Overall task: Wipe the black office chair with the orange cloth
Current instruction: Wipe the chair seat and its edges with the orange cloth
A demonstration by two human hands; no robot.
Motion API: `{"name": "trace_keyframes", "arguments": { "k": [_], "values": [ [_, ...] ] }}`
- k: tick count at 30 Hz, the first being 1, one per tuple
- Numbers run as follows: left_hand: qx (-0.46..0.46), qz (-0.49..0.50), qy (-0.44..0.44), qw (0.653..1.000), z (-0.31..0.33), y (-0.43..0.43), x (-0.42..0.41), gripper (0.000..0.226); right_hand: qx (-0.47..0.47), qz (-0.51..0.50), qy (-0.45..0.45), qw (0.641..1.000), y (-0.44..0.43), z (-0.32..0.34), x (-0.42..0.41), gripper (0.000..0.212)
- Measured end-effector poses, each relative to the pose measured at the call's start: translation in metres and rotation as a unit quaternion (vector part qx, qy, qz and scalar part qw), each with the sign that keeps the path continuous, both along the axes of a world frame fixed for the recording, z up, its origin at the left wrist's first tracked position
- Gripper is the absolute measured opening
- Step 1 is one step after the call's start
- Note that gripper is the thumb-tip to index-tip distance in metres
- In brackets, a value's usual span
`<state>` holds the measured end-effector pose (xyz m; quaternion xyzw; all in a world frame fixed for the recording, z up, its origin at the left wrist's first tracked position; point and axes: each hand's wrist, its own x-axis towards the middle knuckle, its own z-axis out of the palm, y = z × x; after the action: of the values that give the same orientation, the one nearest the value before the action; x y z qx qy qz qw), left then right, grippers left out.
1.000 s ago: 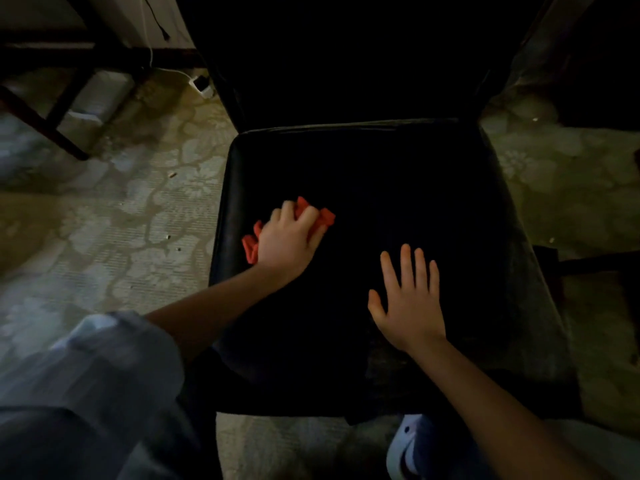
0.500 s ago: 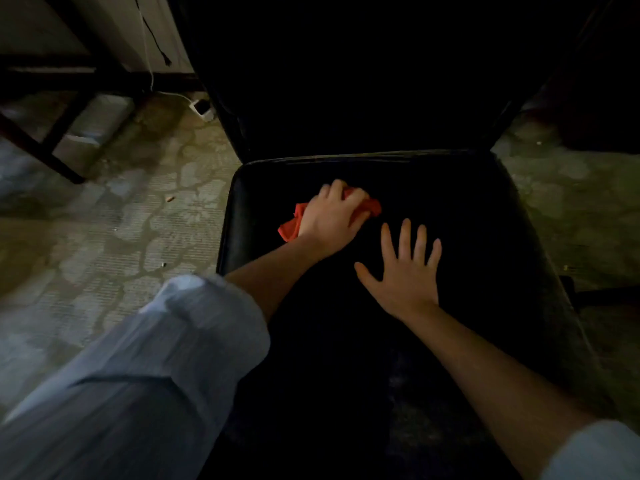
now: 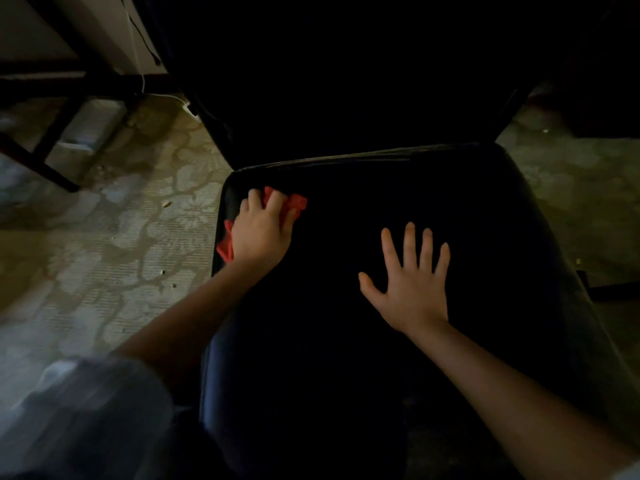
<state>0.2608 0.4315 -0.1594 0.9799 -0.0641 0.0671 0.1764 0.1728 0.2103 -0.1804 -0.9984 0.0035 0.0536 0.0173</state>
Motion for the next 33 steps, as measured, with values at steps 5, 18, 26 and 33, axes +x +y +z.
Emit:
{"name": "trace_keyframes", "arguments": {
  "k": [5,18,26,33],
  "values": [
    [0.012,-0.128,0.009,0.992,0.005,-0.040,-0.028,0.045,0.008,-0.003,-0.030,1.000,0.001,-0.007,0.001,0.082],
    [0.051,-0.067,0.029,0.996,0.005,-0.086,0.083,0.039,0.005,-0.019,-0.012,1.000,0.002,-0.007,0.002,0.089],
    [-0.041,0.082,-0.006,0.996,0.003,-0.013,0.046,0.038,0.010,0.002,-0.024,1.000,-0.002,-0.009,0.003,0.083],
    [-0.018,0.067,-0.007,0.998,0.008,-0.019,-0.003,0.038,0.008,0.034,-0.033,0.999,-0.008,-0.008,0.007,0.082]
  ]
}}
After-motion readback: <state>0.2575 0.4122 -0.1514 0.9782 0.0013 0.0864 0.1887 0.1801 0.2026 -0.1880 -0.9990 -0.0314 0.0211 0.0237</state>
